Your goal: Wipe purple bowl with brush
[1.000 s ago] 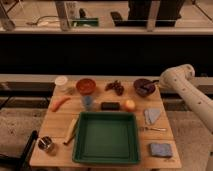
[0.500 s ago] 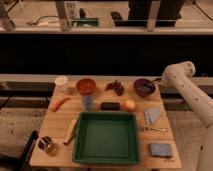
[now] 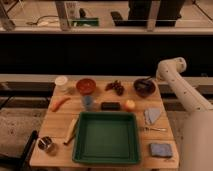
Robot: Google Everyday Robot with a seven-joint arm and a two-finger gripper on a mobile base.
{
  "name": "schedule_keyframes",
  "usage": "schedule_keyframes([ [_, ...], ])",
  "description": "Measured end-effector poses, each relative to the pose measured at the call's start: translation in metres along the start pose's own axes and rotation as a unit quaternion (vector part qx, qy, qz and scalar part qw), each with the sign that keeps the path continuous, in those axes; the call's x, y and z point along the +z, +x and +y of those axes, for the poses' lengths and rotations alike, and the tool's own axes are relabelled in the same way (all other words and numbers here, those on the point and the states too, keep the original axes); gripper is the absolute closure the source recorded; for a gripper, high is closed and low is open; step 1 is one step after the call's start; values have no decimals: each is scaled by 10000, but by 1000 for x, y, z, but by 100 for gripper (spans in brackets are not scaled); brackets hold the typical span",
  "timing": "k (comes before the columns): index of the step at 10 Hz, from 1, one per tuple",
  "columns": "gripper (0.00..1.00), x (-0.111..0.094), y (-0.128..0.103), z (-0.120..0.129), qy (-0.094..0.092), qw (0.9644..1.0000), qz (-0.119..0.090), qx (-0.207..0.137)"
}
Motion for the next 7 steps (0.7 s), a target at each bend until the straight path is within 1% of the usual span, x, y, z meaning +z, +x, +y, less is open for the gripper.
schedule_keyframes([
  [2,100,3,-10,-1,-28,10000,-8,-75],
  [4,100,2,-15,3,-56,9999,-20,-138],
  [6,100,-8,-13,16,-97,9999,-21,-120],
  [7,100,-15,-10,28,-119,9999,-20,-102],
])
